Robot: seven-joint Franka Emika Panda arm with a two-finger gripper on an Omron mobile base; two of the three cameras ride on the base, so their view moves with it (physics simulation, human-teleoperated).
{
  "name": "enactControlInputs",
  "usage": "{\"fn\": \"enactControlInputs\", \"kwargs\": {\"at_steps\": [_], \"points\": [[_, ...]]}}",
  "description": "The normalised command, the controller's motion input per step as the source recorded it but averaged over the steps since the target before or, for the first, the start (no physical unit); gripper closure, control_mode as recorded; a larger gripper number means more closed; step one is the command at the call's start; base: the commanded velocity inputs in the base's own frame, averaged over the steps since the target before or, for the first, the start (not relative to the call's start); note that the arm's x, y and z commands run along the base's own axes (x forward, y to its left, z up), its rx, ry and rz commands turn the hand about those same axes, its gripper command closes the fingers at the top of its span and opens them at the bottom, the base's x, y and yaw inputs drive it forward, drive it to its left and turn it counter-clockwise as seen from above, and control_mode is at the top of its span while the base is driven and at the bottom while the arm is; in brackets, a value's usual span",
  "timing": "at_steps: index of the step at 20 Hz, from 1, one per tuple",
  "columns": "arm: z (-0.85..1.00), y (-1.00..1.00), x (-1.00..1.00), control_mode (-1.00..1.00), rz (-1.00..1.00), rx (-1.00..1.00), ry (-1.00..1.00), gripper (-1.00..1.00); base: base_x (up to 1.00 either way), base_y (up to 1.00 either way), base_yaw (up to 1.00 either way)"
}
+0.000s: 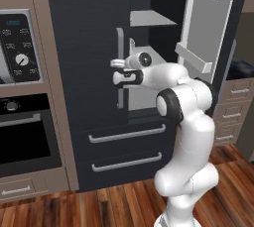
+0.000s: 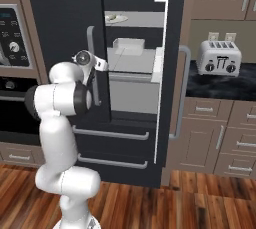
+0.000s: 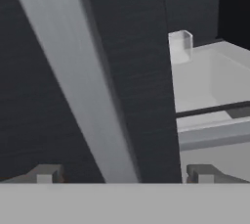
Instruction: Retrieve the fish from the fridge and place it on the saucepan with marinade on the stove.
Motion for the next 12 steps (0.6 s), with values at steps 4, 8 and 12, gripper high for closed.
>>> {"fn": "enactControlInputs", "kwargs": {"at_steps": [4,8,12], "points": [[-0.17,0.34,0.88,-1.0,-0.01,-0.01,0.0,-1.0,0.0,0.0,0.0],[-0.16,0.42,0.96,-1.0,-0.04,-0.01,0.0,-1.0,0.0,0.0,0.0],[-0.17,0.49,0.99,-1.0,-0.06,-0.01,0.0,-1.0,0.0,0.0,0.0]]}}
